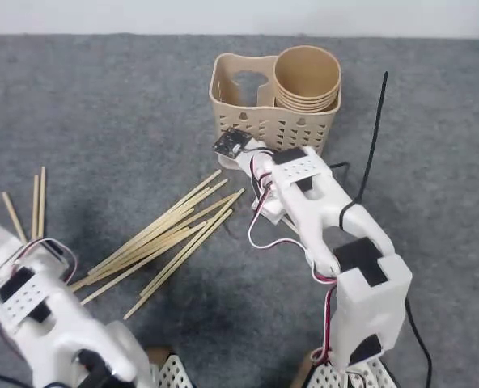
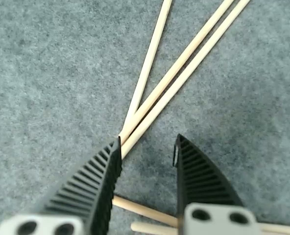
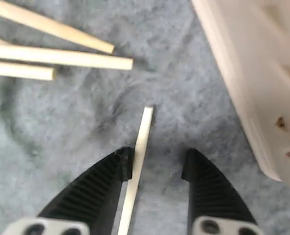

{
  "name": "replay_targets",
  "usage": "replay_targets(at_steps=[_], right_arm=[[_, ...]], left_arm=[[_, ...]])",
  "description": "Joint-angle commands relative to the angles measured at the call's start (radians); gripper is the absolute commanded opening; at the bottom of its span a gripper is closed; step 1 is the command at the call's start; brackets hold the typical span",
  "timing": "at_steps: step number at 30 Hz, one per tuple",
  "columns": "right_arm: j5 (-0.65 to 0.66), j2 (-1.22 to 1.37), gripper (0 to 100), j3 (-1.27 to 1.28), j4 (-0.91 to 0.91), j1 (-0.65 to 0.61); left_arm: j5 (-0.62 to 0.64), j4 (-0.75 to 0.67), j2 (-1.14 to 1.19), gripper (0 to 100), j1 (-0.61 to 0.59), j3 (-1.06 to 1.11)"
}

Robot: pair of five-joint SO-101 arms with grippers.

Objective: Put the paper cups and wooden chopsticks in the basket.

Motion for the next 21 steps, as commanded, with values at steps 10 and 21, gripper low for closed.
replay_targets(at_steps=[10,21], right_arm=[[-0.015,-0.193,0.7,-0.061,0.191,-0.012],[-0.012,-0.697,0.7,-0.055,0.403,-0.084]], left_arm=[[0.006,-0.021,0.006,17,0.0,-0.021],[0.005,-0.021,0.006,17,0.0,-0.019]])
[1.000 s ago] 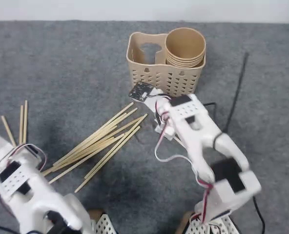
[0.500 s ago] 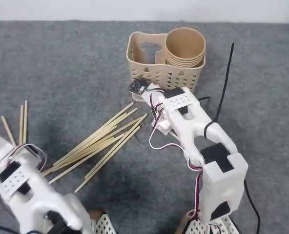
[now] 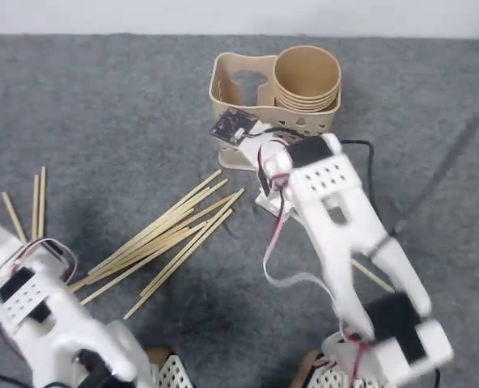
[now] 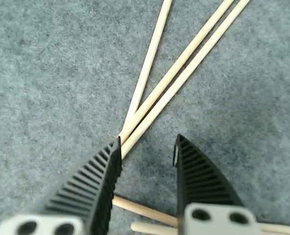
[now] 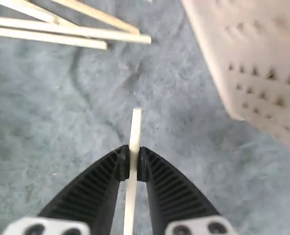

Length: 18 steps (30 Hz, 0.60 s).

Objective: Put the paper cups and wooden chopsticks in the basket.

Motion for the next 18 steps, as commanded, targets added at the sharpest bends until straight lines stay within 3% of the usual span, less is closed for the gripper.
replay_targets(at_steps=[1,7,13,18], right_arm=[[-0.009,-0.231,0.7,-0.043,0.03,-0.053],[-0.009,-0.447,0.7,0.094,-0.077,-0.099],[-0.009,-0.578,0.7,0.288,-0.41,-0.099],[-0.009,-0.602,0.7,0.278,-0.644,-0.097]], left_arm=[[0.005,-0.021,0.006,17,0.0,-0.019],[0.005,-0.021,0.006,17,0.0,-0.018],[0.005,-0.021,0.006,17,0.0,-0.015],[0.005,-0.021,0.006,17,0.0,-0.015]])
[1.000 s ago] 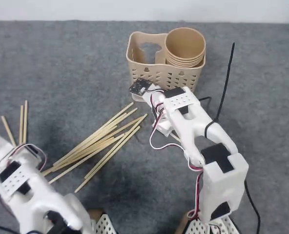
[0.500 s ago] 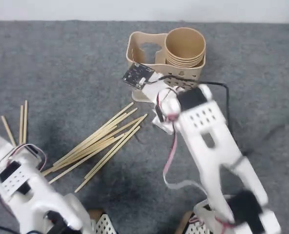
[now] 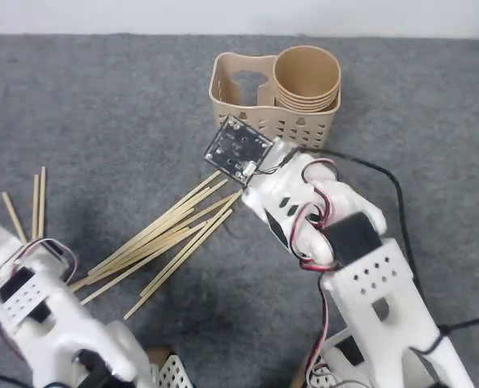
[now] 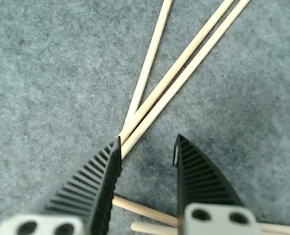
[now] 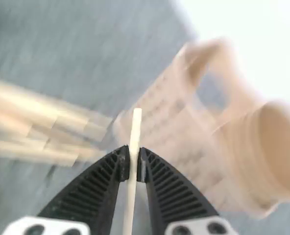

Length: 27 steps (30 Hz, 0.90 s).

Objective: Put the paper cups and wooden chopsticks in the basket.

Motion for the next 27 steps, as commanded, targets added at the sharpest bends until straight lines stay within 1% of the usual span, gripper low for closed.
replay_targets(at_steps=[1,5,10,14,18,22,24,27], right_arm=[[-0.009,-0.044,0.7,-0.046,-0.159,-0.005],[-0.029,-0.015,0.7,-0.141,-0.269,-0.005],[-0.269,0.09,0.7,-0.334,-0.44,0.025],[-0.404,0.254,0.7,-0.539,-0.504,0.071],[-0.476,0.455,0.7,-0.77,-0.499,0.108],[-0.486,0.648,0.7,-0.968,-0.496,0.119],[-0.488,0.723,0.7,-1.022,-0.481,0.12],[-0.491,0.78,0.7,-1.042,-0.392,0.12]], left_arm=[[0.005,-0.021,0.006,17,0.0,-0.015],[0.005,-0.021,0.006,17,0.0,-0.015],[0.005,-0.021,0.006,17,0.0,-0.015],[0.005,-0.021,0.006,17,0.0,-0.015],[0.003,-0.021,0.006,17,0.0,-0.015],[0.003,-0.021,0.006,17,0.0,-0.015],[0.003,-0.021,0.006,17,0.0,-0.015],[0.003,-0.021,0.006,17,0.0,-0.015]])
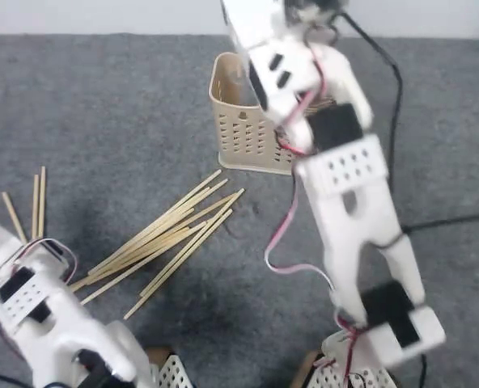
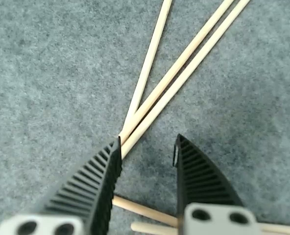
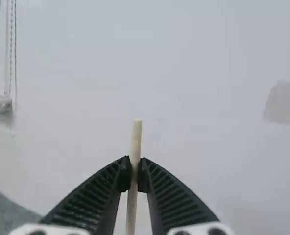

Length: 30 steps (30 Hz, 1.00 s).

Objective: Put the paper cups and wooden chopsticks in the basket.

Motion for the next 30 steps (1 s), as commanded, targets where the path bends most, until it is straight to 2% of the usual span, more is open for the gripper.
replay_targets(at_steps=[1,8,13,17,28,30], right_arm=[[-0.014,0.033,0.7,-0.078,0.096,0.013],[-0.031,0.125,0.7,-0.077,0.242,0.022],[-0.195,0.179,0.7,-0.077,0.34,0.033],[-0.267,0.206,0.7,-0.077,0.41,0.045],[-0.27,0.208,0.8,-0.077,0.542,0.016],[-0.269,0.203,4.3,-0.078,0.572,0.004]], left_arm=[[0.003,-0.021,0.006,17,0.0,-0.015],[0.003,-0.021,0.006,17,0.0,-0.015],[0.003,-0.021,0.006,17,0.0,-0.015],[0.003,-0.021,0.006,17,0.0,-0.015],[0.003,-0.021,0.006,17,0.0,-0.015],[0.003,-0.021,0.006,17,0.0,-0.015]])
